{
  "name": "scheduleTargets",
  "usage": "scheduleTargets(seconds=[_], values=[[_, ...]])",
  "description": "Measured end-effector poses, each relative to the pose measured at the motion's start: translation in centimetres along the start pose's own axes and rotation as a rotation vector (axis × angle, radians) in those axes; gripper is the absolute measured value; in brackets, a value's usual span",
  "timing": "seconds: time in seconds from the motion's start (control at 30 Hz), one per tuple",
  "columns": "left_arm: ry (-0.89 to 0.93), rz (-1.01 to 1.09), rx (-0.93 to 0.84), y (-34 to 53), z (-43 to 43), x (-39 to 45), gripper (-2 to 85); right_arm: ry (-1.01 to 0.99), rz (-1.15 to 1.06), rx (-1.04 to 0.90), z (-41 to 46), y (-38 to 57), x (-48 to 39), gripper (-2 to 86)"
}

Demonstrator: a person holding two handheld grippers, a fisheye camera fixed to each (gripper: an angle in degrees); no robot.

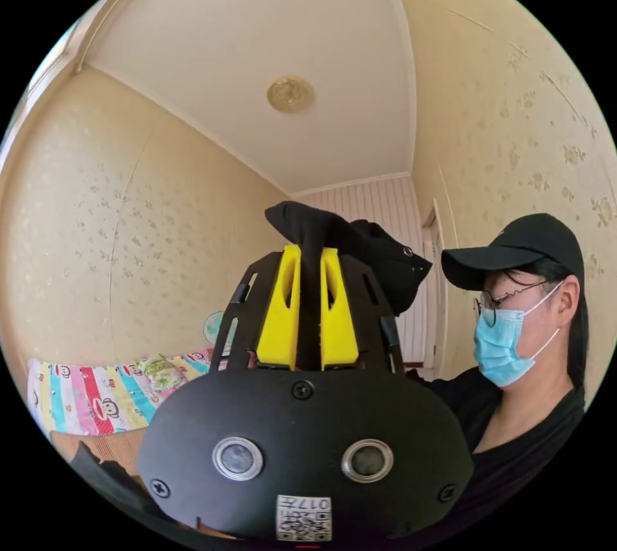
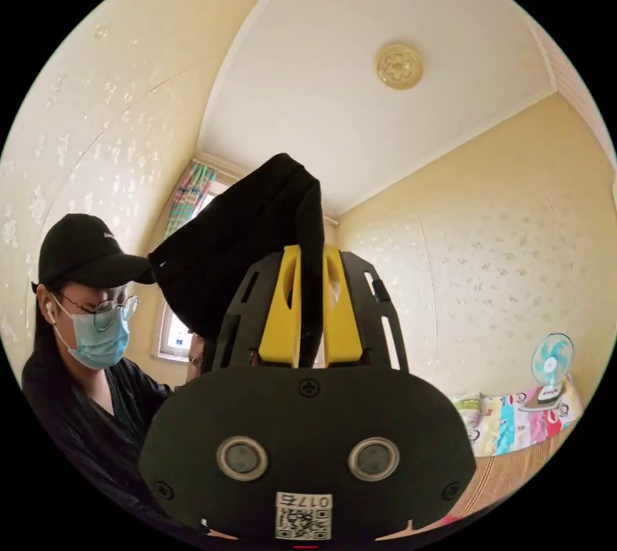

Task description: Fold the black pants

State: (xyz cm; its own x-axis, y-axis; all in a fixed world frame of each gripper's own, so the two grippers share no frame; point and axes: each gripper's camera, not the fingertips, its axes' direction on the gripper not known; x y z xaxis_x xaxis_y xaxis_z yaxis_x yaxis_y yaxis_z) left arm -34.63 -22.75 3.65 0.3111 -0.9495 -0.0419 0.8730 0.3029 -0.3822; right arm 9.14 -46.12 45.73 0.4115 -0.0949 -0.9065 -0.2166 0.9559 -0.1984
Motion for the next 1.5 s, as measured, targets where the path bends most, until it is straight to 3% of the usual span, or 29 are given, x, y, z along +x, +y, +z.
scheduleTargets(seconds=[0.17, 0.23, 0.27, 0.3, 0.4, 0.5, 0.63, 0.8, 0.83, 0.97, 1.03, 1.17, 1.2, 1.27, 1.33, 1.4, 1.43, 1.5], values=[[-0.29, -0.244, -0.253, -2.0, 15.4, -17.6, 6.2, 0.529, 0.111, -0.349, 19.6, 0.2, 15.9, 7.0], [-0.438, -0.431, -0.335, 1.8, 20.8, -27.6, 7.2, 0.787, 0.195, -0.704, 28.5, 5.1, 26.2, 8.3], [-0.465, -0.446, -0.377, 3.1, 21.6, -29.4, 7.5, 0.844, 0.232, -0.752, 29.4, 6.9, 27.9, 8.3], [-0.534, -0.46, -0.455, 6.3, 22.4, -32.1, 9.0, 0.868, 0.283, -0.789, 30.2, 10.7, 30.3, 8.3], [-0.605, -0.372, -0.624, 17.0, 22.7, -34.3, 10.2, 0.666, 0.283, -0.903, 30.9, 22.1, 32.3, 8.7], [-0.535, -0.354, -0.936, 31.5, 23.5, -34.0, 10.1, 0.527, 0.278, -1.149, 27.9, 37.5, 31.7, 9.8], [-0.422, -0.42, -1.295, 50.5, 22.0, -28.9, 11.2, 0.596, 0.423, -1.436, 17.5, 56.2, 30.1, 12.2], [-0.475, -0.548, -1.272, 57.4, 16.8, -23.1, 12.5, 0.849, 0.485, -1.352, 5.5, 58.8, 25.4, 16.1], [-0.513, -0.557, -1.189, 57.5, 15.5, -21.4, 12.9, 0.869, 0.551, -1.305, 3.2, 58.1, 24.5, 18.0], [-0.644, -0.734, -1.043, 57.4, 13.3, -16.7, 8.6, 0.731, 0.907, -1.221, -1.2, 58.1, 23.5, 21.6], [-0.663, -0.805, -1.053, 57.7, 13.2, -14.5, 0.6, 0.782, 0.847, -1.339, -1.3, 59.6, 23.6, 18.6], [-0.647, -0.769, -1.083, 56.7, 13.2, -13.5, -0.7, 0.775, 0.693, -1.608, -0.2, 60.4, 26.5, 11.2], [-0.605, -0.764, -1.125, 56.1, 13.2, -14.1, -0.8, 0.731, 0.752, -1.61, -0.6, 59.1, 28.1, 6.0], [-0.487, -0.822, -1.178, 55.4, 12.5, -15.2, -0.9, 0.641, 0.82, -1.471, -2.5, 54.9, 29.8, 4.3], [-0.307, -0.942, -1.212, 55.6, 10.8, -15.8, -0.9, 0.36, 0.911, -0.992, -8.4, 46.8, 31.4, 3.6], [-0.308, -0.97, -1.172, 55.4, 8.6, -14.8, -0.7, 0.241, 0.962, -0.634, -15.8, 42.4, 33.0, 3.2], [-0.313, -0.966, -1.13, 55.0, 7.1, -13.9, -0.4, 0.227, 1.016, -0.446, -21.3, 41.3, 34.2, 3.1], [-0.303, -0.973, -1.065, 54.3, 5.5, -12.8, 0.6, 0.322, 1.136, -0.304, -28.9, 42.1, 35.8, 2.9]])
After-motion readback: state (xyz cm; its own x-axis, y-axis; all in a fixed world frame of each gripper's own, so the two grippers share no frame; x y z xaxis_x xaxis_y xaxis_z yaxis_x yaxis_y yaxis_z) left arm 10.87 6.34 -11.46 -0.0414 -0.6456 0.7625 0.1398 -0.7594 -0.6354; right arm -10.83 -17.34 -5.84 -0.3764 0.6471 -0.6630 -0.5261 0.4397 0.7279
